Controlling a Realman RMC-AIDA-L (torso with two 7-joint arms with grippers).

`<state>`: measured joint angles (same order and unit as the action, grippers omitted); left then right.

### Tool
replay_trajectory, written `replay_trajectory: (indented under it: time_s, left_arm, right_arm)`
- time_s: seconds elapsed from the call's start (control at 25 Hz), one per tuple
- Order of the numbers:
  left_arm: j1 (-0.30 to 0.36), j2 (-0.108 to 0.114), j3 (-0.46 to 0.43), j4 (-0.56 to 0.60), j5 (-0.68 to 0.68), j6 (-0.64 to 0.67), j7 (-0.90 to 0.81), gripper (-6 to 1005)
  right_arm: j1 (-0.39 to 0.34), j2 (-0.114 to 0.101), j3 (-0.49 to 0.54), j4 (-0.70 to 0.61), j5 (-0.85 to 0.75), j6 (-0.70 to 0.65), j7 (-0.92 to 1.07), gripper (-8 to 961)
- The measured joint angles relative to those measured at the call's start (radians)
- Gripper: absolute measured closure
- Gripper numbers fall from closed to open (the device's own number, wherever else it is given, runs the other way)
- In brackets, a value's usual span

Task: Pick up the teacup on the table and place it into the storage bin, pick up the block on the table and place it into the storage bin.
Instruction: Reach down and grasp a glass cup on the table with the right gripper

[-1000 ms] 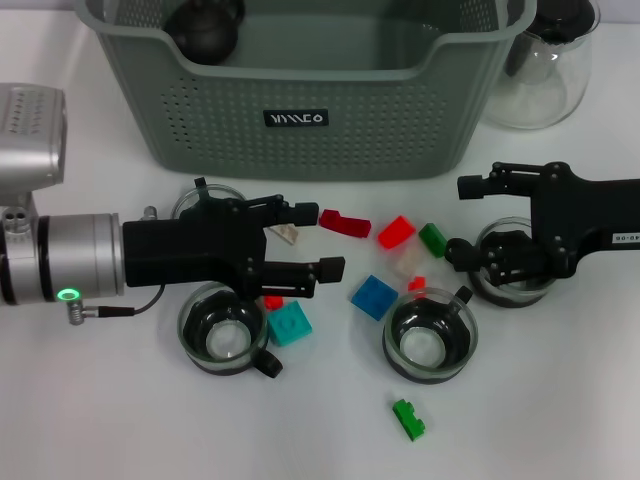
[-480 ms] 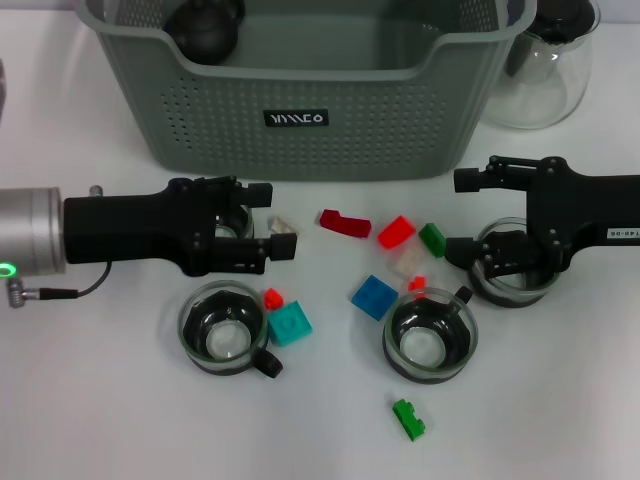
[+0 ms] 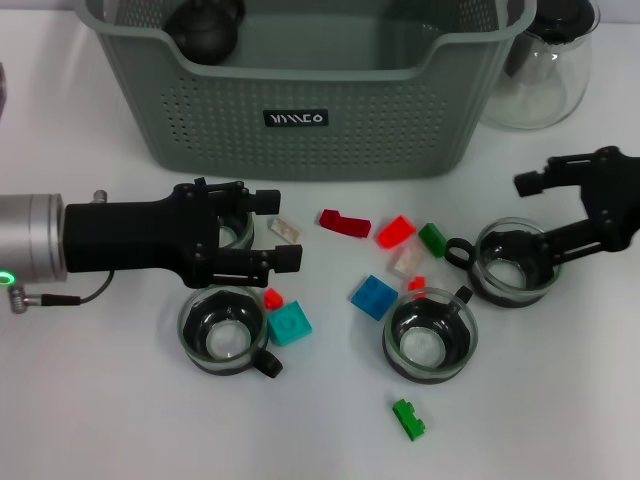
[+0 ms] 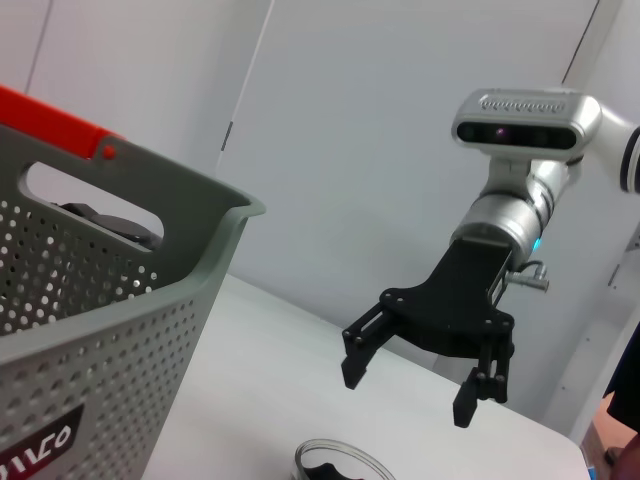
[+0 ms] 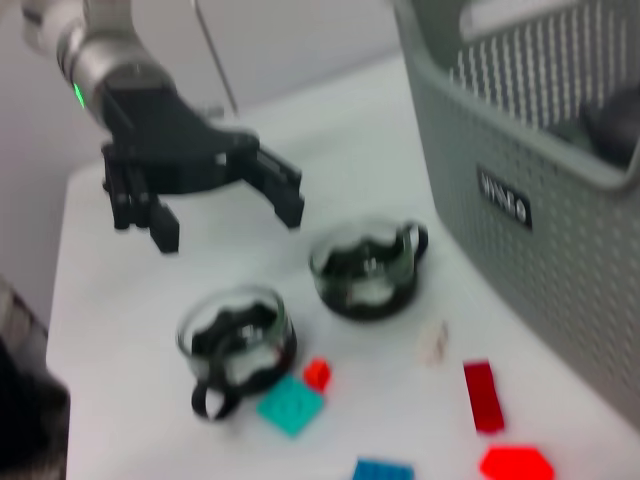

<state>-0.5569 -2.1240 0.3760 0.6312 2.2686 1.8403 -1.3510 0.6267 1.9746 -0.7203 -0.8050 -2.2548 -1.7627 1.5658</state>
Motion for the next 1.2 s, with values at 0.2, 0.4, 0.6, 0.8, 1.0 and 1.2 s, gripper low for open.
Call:
replay_trajectory:
  time_s: [0.2, 0.4, 0.6, 0.8, 1.0, 1.2]
  left_arm:
    - [0.001, -0.011, 0.0, -0.003, -0.013, -0.003, 0.001, 126]
    - [0.007, -0.017, 0.0, -0.011, -0.033, -0.005, 0.001, 126]
    - [0.018, -0.021, -0.002, -0.015, -0.05, -0.015, 0.001, 126]
    - [0.021, -0.025, -0.002, -0.016, -0.051, -0.027, 0.001, 126]
    - [0.021, -0.027, -0.002, -0.028, -0.051, -0.042, 0.001, 126]
    - [0.024, -0.027, -0.002, -0.03, -0.051, -0.046, 0.001, 126]
  right_arm:
    - [0.032, 0.007, -0.034, -0.134, -0.121, -0.059, 0.126, 11]
    - [0.08, 0.016, -0.079, -0.166, -0.221, -0.091, 0.174, 12]
    - [0.115, 0.038, -0.138, -0.166, -0.305, -0.087, 0.175, 11]
    - [0.139, 0.078, -0.191, -0.181, -0.391, -0.078, 0.182, 46]
    - [0.158, 0.112, -0.239, -0.181, -0.45, -0.027, 0.191, 90]
    - [0.162, 0.122, -0.309, -0.177, -0.468, 0.037, 0.218, 132]
